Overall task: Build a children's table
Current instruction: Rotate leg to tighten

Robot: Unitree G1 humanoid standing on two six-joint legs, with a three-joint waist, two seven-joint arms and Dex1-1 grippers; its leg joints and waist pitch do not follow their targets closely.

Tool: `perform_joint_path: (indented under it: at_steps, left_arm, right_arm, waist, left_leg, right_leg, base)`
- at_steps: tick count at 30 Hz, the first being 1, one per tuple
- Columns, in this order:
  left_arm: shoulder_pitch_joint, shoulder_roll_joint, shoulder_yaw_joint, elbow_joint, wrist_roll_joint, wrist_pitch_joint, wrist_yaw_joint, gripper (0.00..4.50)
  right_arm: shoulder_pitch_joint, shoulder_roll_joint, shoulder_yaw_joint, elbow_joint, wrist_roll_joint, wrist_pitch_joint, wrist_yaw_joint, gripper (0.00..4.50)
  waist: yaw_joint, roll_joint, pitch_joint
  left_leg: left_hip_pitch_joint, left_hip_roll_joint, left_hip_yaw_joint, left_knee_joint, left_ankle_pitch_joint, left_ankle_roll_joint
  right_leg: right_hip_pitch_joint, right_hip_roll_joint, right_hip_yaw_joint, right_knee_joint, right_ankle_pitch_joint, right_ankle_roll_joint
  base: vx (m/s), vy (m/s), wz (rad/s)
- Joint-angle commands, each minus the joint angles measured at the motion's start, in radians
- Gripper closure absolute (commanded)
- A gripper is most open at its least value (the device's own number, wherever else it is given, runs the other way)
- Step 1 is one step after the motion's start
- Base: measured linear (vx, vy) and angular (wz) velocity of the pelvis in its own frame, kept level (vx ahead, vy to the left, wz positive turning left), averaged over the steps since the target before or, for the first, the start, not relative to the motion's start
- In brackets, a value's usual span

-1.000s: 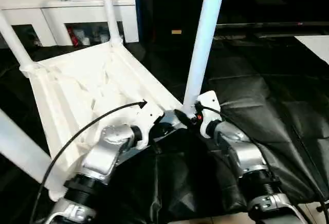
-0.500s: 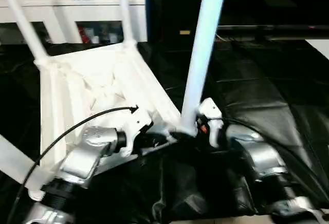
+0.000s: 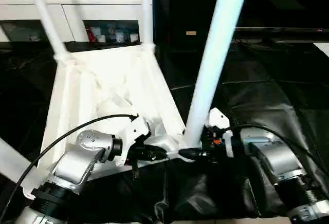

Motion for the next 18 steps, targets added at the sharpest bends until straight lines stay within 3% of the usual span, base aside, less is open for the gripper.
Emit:
perform_joint_path:
  at_steps: [1,8,10,11,13,14,18]
  left_arm:
    - [-0.026,-0.019,-0.008,-0.079,-0.047,-0.019,-0.023,4.50]
    - [-0.042,-0.067,0.001,-0.050,-0.019,-0.038,0.059,4.50]
    - [-0.054,-0.099,0.001,-0.034,-0.003,-0.038,0.110,4.50]
    - [-0.070,-0.142,-0.001,-0.014,0.022,-0.037,0.181,4.50]
    - [-0.079,-0.166,-0.002,-0.003,0.037,-0.035,0.221,4.50]
    - [-0.097,-0.223,-0.006,0.025,0.068,-0.028,0.316,4.50]
    - [-0.105,-0.257,-0.009,0.034,0.080,-0.020,0.366,4.50]
  right_arm:
    - [0.019,0.010,0.057,-0.023,0.006,0.016,0.039,1.41]
    - [0.017,0.073,0.039,0.018,-0.023,-0.025,-0.080,1.77]
    - [0.004,0.124,0.017,0.061,-0.044,-0.038,-0.188,1.78]
    - [-0.017,0.192,-0.015,0.121,-0.071,-0.038,-0.341,1.80]
    - [-0.027,0.225,-0.030,0.146,-0.078,-0.036,-0.405,1.80]
    - [-0.049,0.293,-0.047,0.184,-0.092,-0.005,-0.525,1.80]
    - [-0.058,0.328,-0.044,0.198,-0.103,-0.006,-0.576,1.80]
  waist:
    - [-0.005,-0.004,-0.059]
    - [-0.007,-0.005,-0.059]
    - [-0.015,-0.004,-0.056]
    - [-0.016,-0.002,-0.057]
    - [-0.030,-0.004,-0.055]
    - [-0.042,-0.004,-0.058]
    - [-0.051,-0.003,-0.059]
  left_leg:
    - [0.027,0.059,-0.026,-0.080,-0.204,0.040]
    - [0.026,0.058,-0.027,-0.080,-0.203,0.036]
    - [0.022,0.057,-0.027,-0.082,-0.214,0.025]
    - [0.025,0.057,-0.029,-0.083,-0.230,0.008]
    - [0.021,0.054,-0.034,-0.089,-0.267,-0.018]
    - [0.021,0.054,-0.035,-0.088,-0.279,-0.026]
    - [0.022,0.053,-0.033,-0.085,-0.279,-0.011]
  right_leg:
    - [0.036,-0.043,0.027,-0.068,-0.161,-0.247]
    - [0.036,-0.043,0.026,-0.068,-0.165,-0.246]
    - [0.033,-0.043,0.028,-0.072,-0.186,-0.242]
    - [0.033,-0.044,0.026,-0.074,-0.225,-0.232]
    - [0.034,-0.043,0.024,-0.077,-0.284,-0.213]
    - [0.033,-0.043,0.025,-0.078,-0.279,-0.203]
    - [0.029,-0.042,0.027,-0.081,-0.252,-0.206]
  base:
    - [0.000,0.000,0.00]
    - [0.000,0.000,0.00]
    - [0.000,0.000,0.00]
    - [0.000,0.000,0.00]
    - [0.000,0.000,0.00]
    - [0.000,0.000,0.00]
    - [0.000,0.000,0.00]
